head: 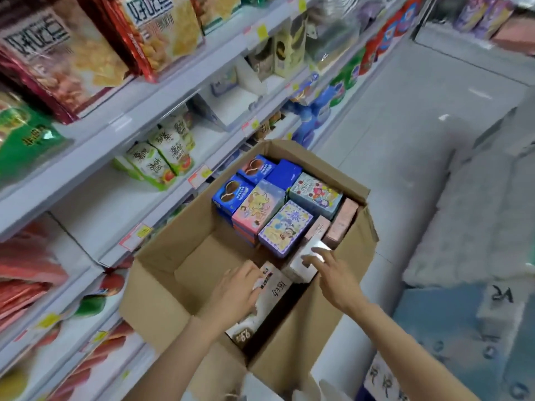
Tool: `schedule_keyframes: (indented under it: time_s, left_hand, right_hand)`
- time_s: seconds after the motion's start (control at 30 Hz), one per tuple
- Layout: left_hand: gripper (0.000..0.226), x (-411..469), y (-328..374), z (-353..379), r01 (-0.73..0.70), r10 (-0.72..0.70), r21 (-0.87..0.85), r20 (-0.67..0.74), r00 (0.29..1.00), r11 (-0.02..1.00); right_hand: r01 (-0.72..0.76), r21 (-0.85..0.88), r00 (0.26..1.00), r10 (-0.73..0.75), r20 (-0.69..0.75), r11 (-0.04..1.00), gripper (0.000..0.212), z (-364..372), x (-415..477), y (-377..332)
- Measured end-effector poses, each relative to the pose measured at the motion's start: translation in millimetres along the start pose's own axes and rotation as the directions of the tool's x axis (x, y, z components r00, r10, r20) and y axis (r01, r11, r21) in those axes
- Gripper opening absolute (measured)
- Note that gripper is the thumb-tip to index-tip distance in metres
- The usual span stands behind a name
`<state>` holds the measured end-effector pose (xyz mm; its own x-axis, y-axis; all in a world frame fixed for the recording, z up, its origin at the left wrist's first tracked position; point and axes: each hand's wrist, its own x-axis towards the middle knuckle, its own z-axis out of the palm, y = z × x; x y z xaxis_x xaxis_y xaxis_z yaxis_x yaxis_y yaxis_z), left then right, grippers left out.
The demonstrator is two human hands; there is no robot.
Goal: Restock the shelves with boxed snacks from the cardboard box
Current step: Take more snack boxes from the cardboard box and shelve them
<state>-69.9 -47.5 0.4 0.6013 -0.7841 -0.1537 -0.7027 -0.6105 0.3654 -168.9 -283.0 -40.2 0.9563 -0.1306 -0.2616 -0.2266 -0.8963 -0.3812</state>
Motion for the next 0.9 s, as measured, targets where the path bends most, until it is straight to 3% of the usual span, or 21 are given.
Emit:
schedule_keyframes:
  time_s: [0.17, 0.4, 0.47, 0.53, 0.6, 0.73, 0.83, 0.9]
  left_hand:
    - [0.014, -16.4, -11.3, 10.0, 0.139, -0.139, 0.005, -0.009, 0.99, 0.99]
    - [0.055, -34.6, -18.2, 18.8, 0.231, -0.232, 0.037, 0.024, 0.972, 0.972]
    - [0.051, -33.2, -18.4, 17.9, 0.265, -0.265, 0.034, 0.006, 0.964, 0.964]
    - [0.033, -32.7, -14.5, 13.7, 0.288, -0.288, -0.026, 0.014, 0.958, 0.957]
    - [0.017, -27.8, -11.2, 7.1, 0.309, -0.308, -0.055, 0.038, 0.951, 0.949]
    - [0.028, -15.6, -5.1, 4.3, 0.359, -0.345, -0.218, 0.101, 0.933, 0.908]
    - [0.05, -5.4, 1.6, -0.4, 0.462, -0.423, -0.442, 0.191, 0.886, 0.769]
    - [0.068, 0.1, 4.8, -8.0, 0.483, -0.452, -0.495, 0.191, 0.871, 0.722]
  right_hand:
    - [0.237, -0.295, 0.963, -0.183, 0.199, 0.926, 0.08, 2.5, 62.9, 46.6]
    - [0.343, -0.312, 0.9, -0.215, 0.379, 0.886, 0.073, 4.6, 95.6, 54.9]
    - [0.387, -0.302, 0.876, -0.245, 0.415, 0.871, 0.065, -6.2, 102.0, 43.5]
    - [0.418, -0.289, 0.861, -0.274, 0.429, 0.861, 0.062, -23.8, 105.2, 31.9]
    - [0.421, -0.217, 0.861, -0.312, 0.402, 0.881, 0.06, -52.1, 103.9, 18.1]
    - [0.33, -0.035, 0.901, -0.304, 0.311, 0.943, 0.062, -122.0, 100.1, -2.8]
    - [0.135, 0.238, 0.952, -0.192, 0.237, 0.962, 0.063, -151.3, 92.5, -8.7]
    - [0.032, 0.453, 0.951, -0.166, 0.26, 0.891, 0.054, -153.5, 86.7, -13.7]
